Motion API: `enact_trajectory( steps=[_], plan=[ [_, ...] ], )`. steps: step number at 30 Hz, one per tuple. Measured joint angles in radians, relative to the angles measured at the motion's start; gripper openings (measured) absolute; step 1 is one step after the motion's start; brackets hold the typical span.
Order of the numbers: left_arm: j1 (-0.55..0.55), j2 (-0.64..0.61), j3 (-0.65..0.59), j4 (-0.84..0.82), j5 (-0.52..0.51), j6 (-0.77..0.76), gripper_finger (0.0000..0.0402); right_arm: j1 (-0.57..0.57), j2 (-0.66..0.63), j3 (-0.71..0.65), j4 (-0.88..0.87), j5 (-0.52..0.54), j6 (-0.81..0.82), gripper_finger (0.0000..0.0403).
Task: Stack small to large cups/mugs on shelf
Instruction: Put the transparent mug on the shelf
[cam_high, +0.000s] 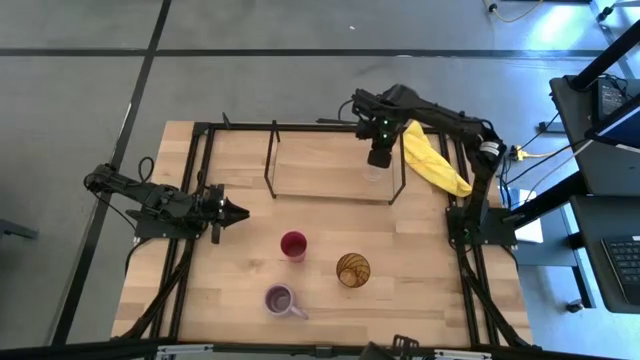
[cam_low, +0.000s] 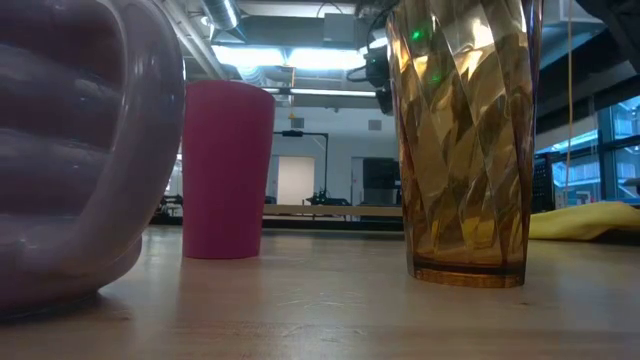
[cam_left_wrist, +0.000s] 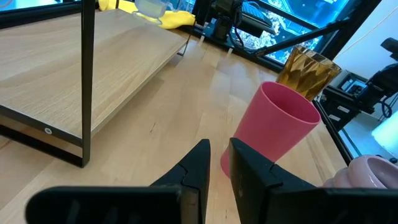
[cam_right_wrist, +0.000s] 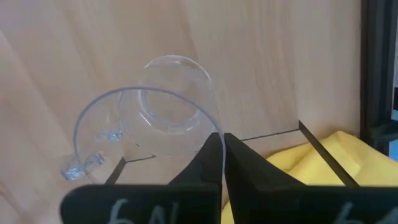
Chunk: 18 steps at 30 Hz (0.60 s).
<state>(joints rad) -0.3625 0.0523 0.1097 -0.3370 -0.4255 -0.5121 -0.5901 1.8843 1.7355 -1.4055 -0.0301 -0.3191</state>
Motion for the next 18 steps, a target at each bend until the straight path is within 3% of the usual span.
enact_trajectory(
  steps=[10, 18],
  plan=[
    [0.0, 0.0, 0.0, 0.0, 0.0, 0.0, 0.0053, -0.025, 0.001, 0.0, 0.003, -0.059, 0.0, 0.0008],
    [0.0, 0.0, 0.0, 0.0, 0.0, 0.0, 0.0053, -0.022, 0.002, -0.024, 0.032, 0.002, -0.003, 0.0008]
  ],
)
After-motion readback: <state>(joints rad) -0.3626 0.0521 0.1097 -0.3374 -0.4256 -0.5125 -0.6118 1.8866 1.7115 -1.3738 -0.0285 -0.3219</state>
